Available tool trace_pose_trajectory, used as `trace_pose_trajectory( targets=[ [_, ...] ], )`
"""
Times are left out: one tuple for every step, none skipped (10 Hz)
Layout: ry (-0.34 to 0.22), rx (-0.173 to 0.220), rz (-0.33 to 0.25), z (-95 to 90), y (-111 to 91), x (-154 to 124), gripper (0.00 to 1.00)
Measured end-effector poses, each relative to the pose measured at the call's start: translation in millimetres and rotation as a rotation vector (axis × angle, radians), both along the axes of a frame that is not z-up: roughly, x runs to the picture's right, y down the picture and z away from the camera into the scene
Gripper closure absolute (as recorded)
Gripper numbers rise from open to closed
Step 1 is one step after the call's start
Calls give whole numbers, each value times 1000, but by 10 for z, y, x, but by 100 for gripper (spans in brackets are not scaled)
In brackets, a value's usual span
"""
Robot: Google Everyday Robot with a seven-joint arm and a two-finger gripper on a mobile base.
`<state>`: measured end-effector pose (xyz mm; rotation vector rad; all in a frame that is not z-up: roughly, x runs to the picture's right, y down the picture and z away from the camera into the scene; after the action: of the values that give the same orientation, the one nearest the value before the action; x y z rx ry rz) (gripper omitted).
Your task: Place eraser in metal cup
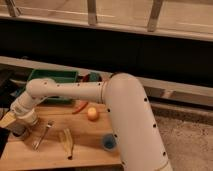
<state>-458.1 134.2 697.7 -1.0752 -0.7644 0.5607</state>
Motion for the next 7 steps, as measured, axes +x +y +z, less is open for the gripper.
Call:
trace_pose_trajectory(
  targets=[
    [1,0,5,19,2,25,47],
    [2,0,6,22,-1,32,46],
    [1,0,5,16,2,24,46],
    [0,0,3,12,12,16,46],
    [-1,0,3,11,11,15,46],
    [0,0,4,13,7,19,46],
    [-1,0,3,9,10,14,46]
  ],
)
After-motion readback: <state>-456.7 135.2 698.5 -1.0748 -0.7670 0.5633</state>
